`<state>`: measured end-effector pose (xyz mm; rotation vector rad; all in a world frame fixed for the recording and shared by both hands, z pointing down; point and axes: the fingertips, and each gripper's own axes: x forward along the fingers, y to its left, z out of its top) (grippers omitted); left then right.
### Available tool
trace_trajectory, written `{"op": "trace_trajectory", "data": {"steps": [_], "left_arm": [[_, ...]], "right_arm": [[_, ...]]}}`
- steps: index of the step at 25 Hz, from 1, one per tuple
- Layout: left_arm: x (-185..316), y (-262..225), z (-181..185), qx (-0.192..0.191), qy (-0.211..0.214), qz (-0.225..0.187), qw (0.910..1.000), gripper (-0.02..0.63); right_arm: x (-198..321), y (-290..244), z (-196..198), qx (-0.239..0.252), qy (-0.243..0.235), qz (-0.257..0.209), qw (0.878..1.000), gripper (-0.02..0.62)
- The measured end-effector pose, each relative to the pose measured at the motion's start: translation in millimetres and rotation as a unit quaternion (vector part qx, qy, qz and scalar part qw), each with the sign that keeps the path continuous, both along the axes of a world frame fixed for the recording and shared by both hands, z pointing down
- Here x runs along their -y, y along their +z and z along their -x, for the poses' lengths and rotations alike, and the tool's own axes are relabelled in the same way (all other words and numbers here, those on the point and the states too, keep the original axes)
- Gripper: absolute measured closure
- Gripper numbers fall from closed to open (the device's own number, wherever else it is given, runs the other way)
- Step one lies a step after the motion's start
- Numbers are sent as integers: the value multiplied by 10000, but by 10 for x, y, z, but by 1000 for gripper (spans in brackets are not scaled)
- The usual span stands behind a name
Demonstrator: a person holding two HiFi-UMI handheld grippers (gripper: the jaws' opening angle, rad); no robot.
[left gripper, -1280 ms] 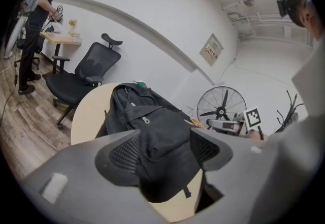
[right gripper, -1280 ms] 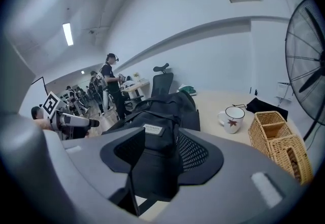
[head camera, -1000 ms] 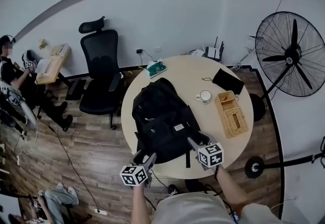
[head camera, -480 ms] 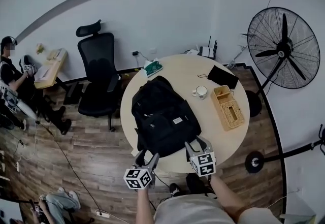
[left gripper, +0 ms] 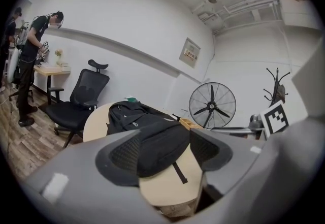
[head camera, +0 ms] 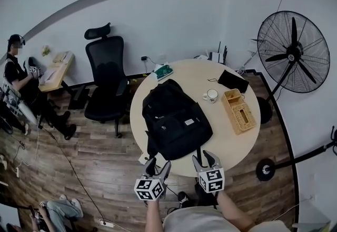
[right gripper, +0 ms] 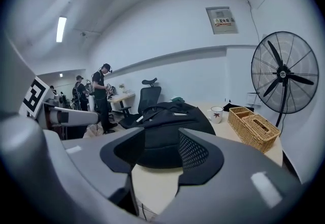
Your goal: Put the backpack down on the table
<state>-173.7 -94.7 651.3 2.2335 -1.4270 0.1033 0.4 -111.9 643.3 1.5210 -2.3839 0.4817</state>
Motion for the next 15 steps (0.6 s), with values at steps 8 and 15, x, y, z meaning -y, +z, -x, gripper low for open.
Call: {"op": "trace_trajectory", "data": {"steps": [8,15], "left_arm": [[-151,38,-30,116,-12,-166,9998,291],[-150,-85,75,42,-307,-350,9989,514]], "right_arm": [[-212,29,102,241,204,-142,9994,396],[-209,14,39,362,320,-184,9987,426]]}}
